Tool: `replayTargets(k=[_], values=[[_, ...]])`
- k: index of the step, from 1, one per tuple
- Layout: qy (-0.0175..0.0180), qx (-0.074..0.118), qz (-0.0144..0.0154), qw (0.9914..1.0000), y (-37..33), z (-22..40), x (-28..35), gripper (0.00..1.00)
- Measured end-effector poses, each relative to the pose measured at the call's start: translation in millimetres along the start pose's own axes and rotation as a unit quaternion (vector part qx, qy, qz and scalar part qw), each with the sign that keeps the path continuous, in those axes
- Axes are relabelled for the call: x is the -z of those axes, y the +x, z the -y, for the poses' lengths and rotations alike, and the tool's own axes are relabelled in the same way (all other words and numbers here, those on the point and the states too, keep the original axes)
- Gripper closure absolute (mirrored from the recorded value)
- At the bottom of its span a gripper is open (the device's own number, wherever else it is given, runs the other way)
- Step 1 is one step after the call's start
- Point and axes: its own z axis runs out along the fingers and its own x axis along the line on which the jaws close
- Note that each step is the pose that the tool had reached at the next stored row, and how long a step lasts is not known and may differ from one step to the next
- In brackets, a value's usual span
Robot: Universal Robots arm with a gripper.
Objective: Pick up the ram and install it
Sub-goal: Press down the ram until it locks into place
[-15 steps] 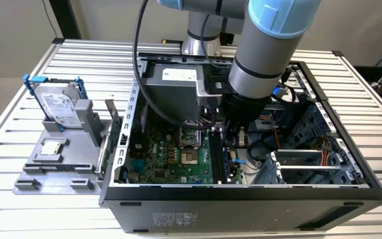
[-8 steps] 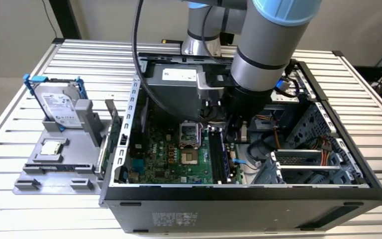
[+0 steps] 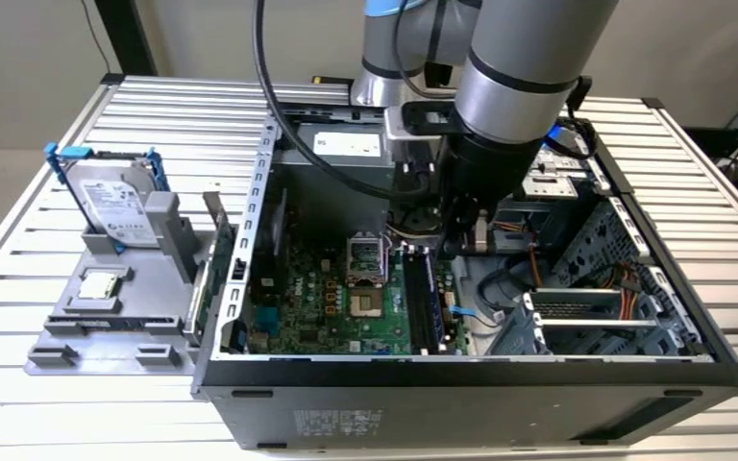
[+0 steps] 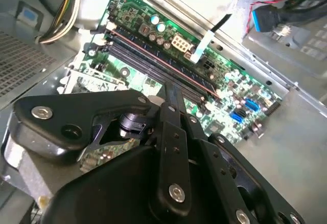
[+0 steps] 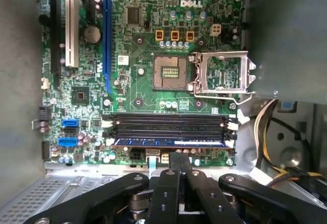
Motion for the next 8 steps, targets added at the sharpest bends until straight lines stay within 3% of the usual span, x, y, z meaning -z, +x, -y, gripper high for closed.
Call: replayTargets(k=[8], values=[[0.0000,0.000,0.0001,1.00000,0.0,0.0,0.7,1.00]])
